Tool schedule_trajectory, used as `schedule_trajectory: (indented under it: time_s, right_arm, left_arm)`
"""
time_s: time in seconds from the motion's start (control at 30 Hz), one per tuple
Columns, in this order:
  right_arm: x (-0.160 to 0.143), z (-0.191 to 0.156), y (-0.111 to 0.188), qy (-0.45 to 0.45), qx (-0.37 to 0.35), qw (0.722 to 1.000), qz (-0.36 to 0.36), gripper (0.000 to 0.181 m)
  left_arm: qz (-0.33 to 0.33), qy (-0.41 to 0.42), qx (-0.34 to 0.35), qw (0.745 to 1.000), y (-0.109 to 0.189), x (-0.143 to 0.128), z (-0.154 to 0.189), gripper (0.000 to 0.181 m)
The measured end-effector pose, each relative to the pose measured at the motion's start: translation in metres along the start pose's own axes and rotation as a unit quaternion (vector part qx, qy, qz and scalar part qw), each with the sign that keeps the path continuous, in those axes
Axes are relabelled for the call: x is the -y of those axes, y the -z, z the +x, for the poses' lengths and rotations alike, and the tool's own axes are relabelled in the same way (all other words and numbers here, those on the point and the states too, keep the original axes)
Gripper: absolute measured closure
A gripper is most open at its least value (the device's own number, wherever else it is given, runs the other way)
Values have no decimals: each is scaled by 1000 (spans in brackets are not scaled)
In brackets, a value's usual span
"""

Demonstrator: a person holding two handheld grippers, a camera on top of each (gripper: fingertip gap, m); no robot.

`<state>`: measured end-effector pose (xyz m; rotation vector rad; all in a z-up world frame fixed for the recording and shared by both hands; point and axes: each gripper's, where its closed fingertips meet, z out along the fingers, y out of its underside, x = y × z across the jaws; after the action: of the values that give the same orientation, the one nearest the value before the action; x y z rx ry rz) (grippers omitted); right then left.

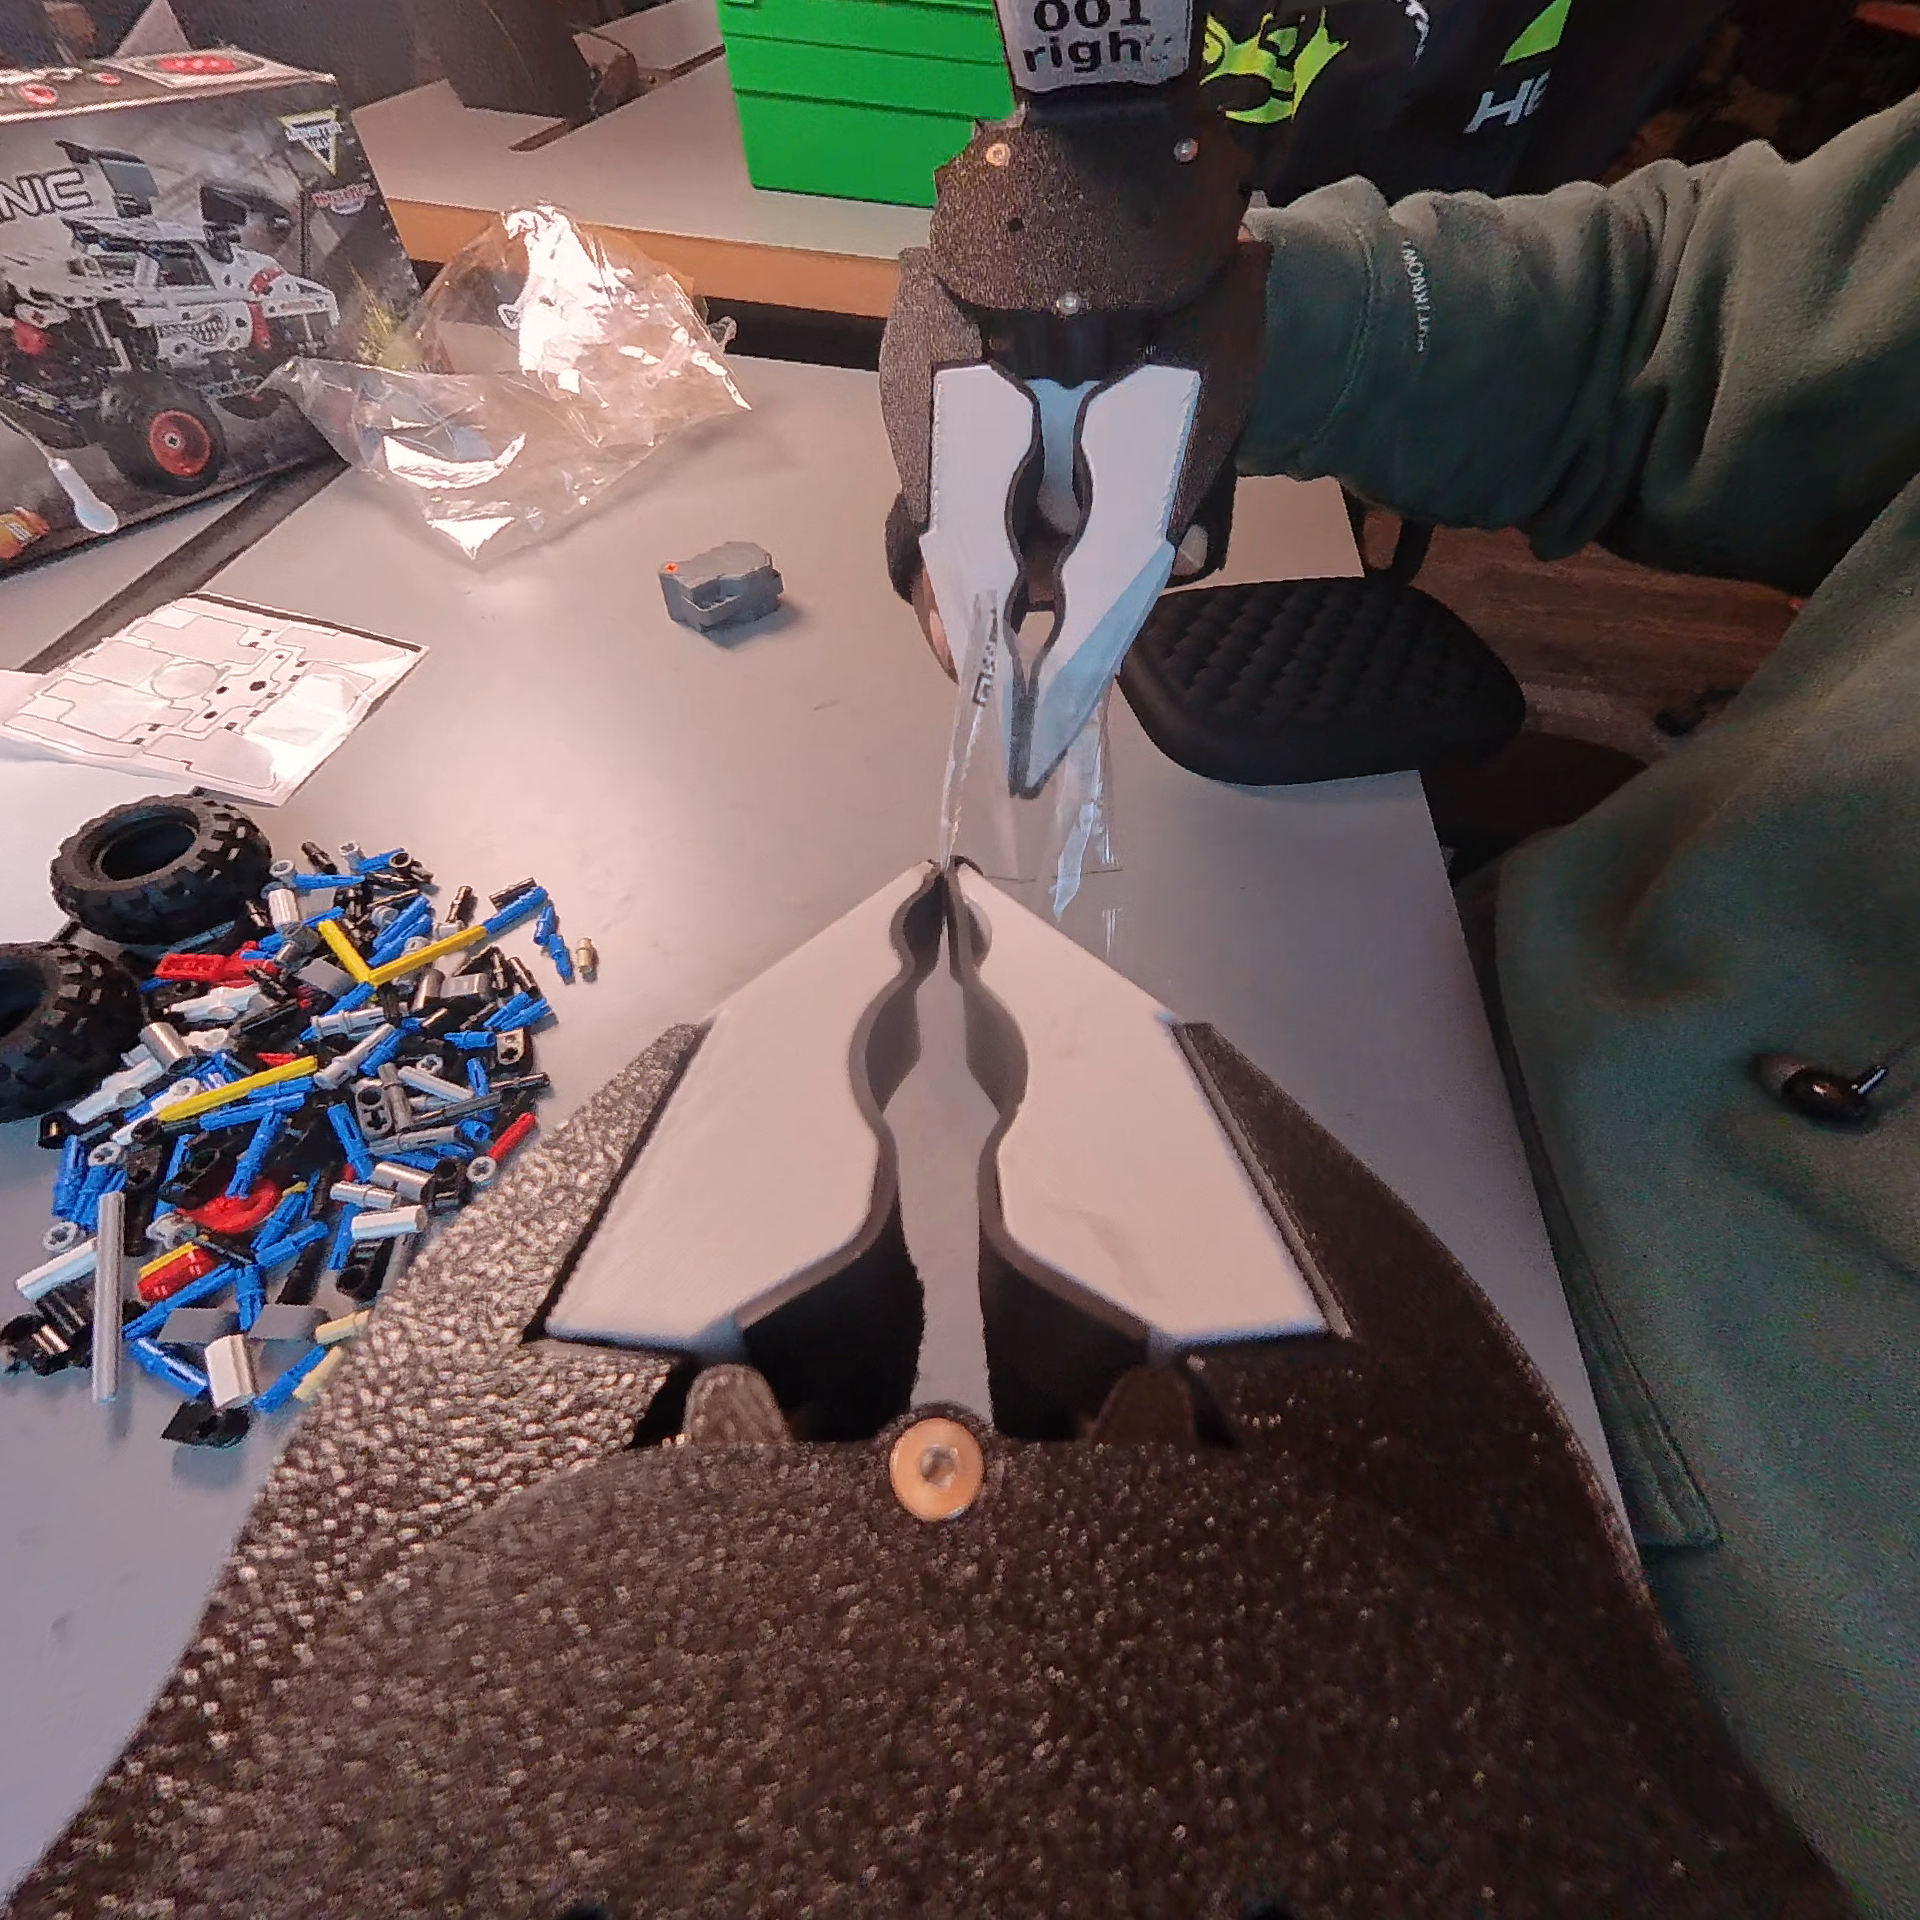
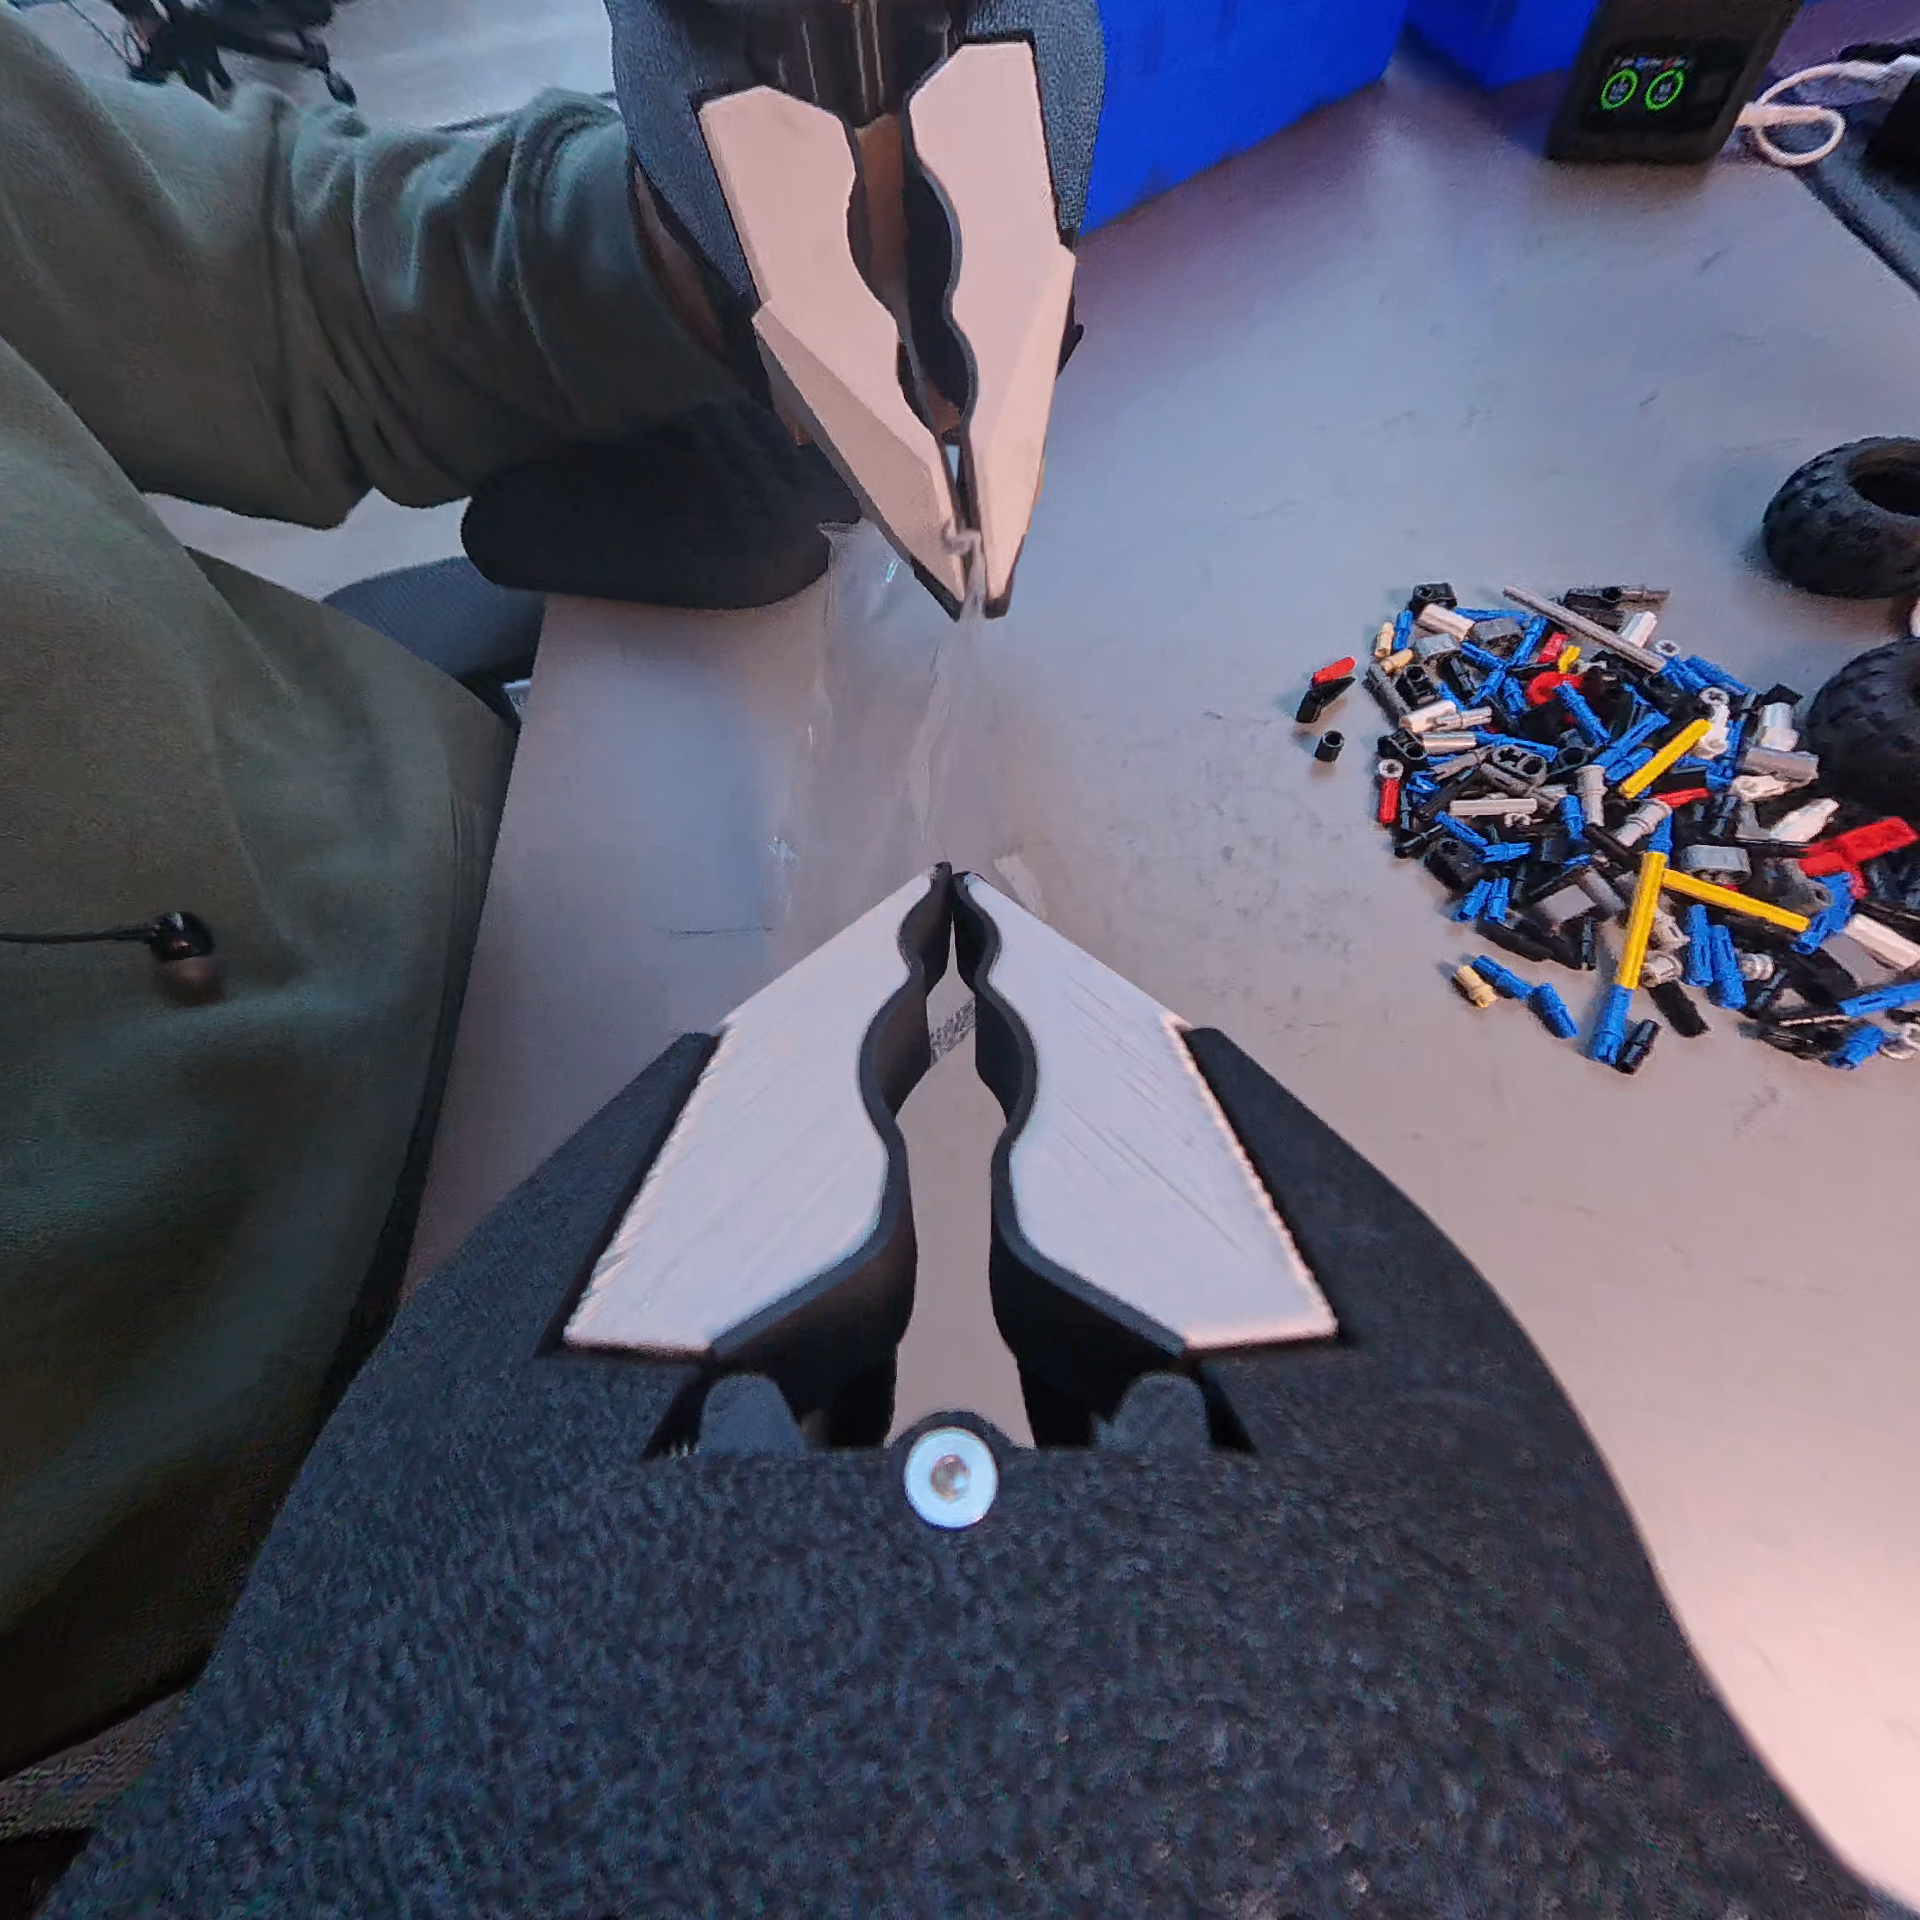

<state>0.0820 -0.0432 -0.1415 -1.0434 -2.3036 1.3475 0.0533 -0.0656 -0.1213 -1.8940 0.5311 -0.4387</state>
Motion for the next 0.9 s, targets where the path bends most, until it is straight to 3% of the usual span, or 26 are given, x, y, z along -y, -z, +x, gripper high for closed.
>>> schedule_trajectory:
  time_s: [0.03,0.13,0.4,0.5,0.57,0.7,0.83,0.9]
  right_arm:
    - [-1,0,-3,5,-2,1000,-8,181]
    - [-2,-3,-13,27,1,999,-24,181]
    - [0,12,-18,81,-71,994,-37,141]
    - [-2,9,-17,106,-72,990,-62,139]
    - [-6,7,-16,122,-64,987,-83,141]
    - [-8,4,-13,162,-59,981,-92,181]
    - [5,-3,-22,130,-44,989,-48,181]
    - [5,-2,-30,132,-50,989,-53,173]
  left_arm:
    - [1,3,-1,1000,-2,1,1,181]
    - [-3,8,2,1000,-7,3,3,181]
    - [-8,65,16,998,1,1,-8,181]
    - [-4,71,9,997,0,2,-5,181]
    - [-9,63,5,998,-3,2,-2,181]
    - [3,58,12,998,3,9,-3,181]
    - [4,30,3,1000,1,16,8,181]
    - [2,20,-8,1000,-4,16,15,181]
